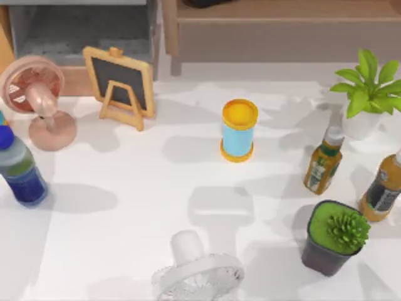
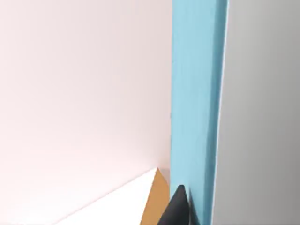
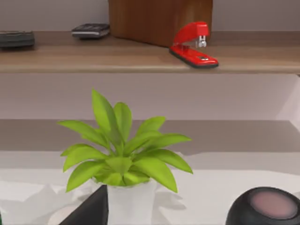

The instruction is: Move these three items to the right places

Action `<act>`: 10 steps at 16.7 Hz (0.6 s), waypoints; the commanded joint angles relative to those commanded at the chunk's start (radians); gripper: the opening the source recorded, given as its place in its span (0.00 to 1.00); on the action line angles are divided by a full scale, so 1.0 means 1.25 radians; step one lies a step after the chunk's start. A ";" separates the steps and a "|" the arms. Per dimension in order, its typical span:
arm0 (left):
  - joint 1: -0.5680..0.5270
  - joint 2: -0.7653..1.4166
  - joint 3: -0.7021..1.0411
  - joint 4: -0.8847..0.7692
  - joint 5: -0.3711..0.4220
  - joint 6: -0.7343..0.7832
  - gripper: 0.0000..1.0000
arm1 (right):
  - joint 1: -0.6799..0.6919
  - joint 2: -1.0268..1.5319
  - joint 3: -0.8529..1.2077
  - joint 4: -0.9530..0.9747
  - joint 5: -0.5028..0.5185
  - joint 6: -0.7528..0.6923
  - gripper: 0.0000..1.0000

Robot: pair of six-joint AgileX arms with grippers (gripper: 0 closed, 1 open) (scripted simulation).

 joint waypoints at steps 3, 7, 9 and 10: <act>0.107 -0.089 -0.060 0.011 0.088 0.209 0.00 | 0.000 0.000 0.000 0.000 0.000 0.000 1.00; 0.274 -0.142 -0.179 0.010 0.201 0.497 0.00 | 0.000 0.000 0.000 0.000 0.000 0.000 1.00; 0.359 -0.136 -0.253 0.003 0.255 0.637 0.00 | 0.000 0.000 0.000 0.000 0.000 0.000 1.00; 0.399 -0.126 -0.292 -0.001 0.281 0.704 0.00 | 0.000 0.000 0.000 0.000 0.000 0.000 1.00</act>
